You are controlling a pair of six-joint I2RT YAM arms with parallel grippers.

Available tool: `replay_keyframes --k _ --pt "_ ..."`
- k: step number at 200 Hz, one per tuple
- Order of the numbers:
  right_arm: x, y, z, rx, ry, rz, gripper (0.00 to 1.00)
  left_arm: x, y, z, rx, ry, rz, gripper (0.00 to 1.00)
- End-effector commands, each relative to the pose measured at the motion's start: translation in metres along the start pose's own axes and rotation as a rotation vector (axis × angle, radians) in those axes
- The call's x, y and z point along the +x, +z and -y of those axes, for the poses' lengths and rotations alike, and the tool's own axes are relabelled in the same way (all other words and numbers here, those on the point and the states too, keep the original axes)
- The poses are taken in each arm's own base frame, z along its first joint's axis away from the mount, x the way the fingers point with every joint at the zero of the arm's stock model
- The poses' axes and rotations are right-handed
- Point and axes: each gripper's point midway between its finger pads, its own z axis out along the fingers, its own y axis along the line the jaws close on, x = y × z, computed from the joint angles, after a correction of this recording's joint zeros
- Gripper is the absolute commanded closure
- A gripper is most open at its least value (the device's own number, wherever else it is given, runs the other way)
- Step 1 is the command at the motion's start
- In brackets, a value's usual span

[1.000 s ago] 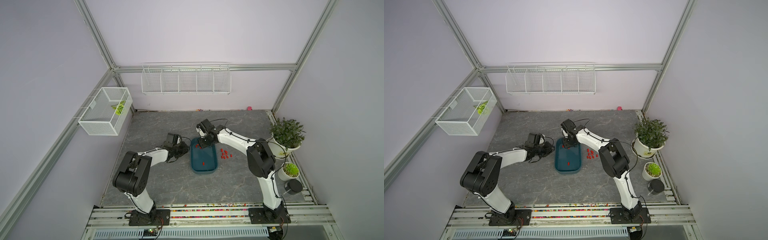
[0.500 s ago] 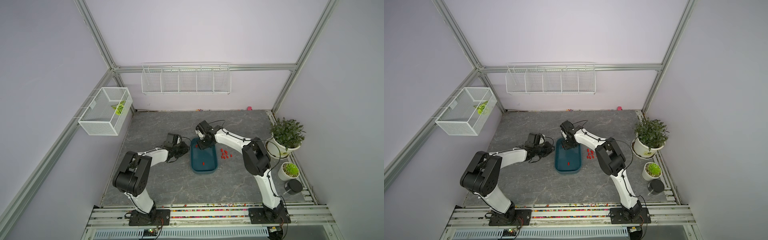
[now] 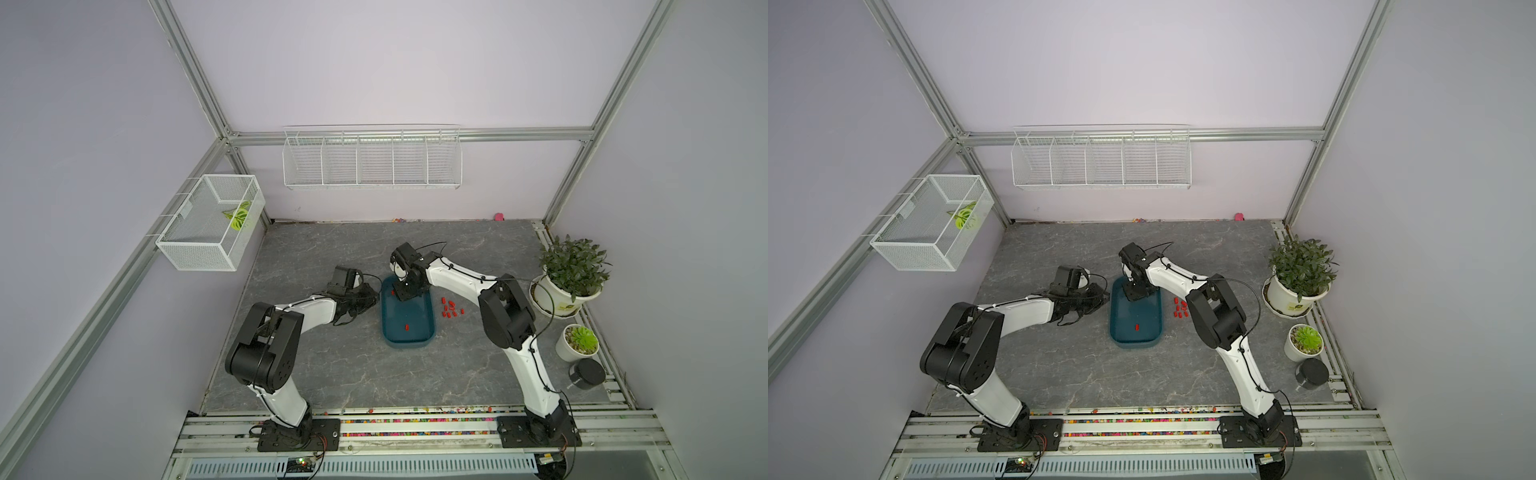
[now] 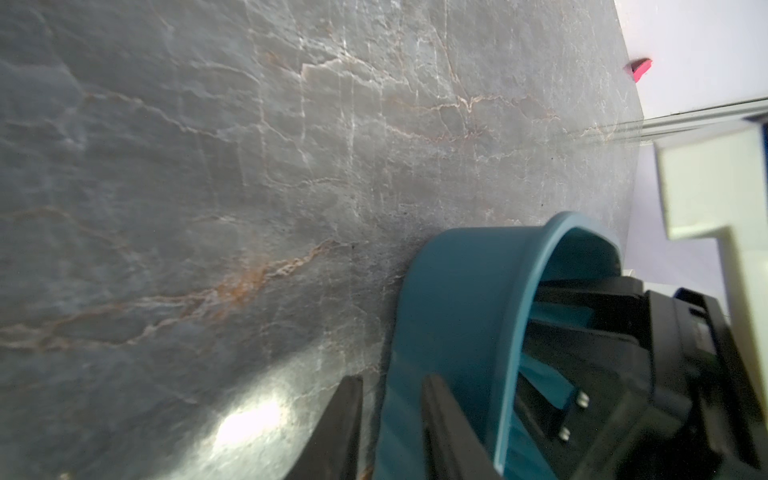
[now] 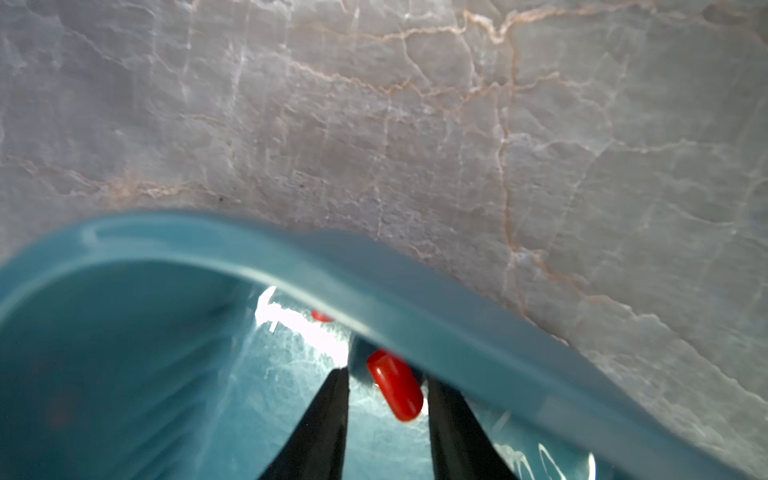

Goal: Take the screw protection sleeves out of the storage box
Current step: Pick up the screw protection sleeve from the storage box.

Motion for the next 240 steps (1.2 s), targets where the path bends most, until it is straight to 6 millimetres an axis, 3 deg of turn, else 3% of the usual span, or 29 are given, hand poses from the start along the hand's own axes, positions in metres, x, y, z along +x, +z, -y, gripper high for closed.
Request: replay_keyframes --k 1,99,240 --pt "0.0056 0.0077 0.0025 -0.002 0.003 -0.041 0.65 -0.0056 0.0007 0.0040 0.015 0.014 0.005 0.68" --pt "0.0088 0.0061 0.0010 0.002 0.008 -0.051 0.69 -0.0056 -0.0003 0.0050 0.021 0.016 0.008 0.69" --pt "0.0099 -0.0006 -0.0007 0.001 0.007 -0.029 0.86 -0.0057 -0.0013 0.0052 0.022 0.015 0.010 0.69"
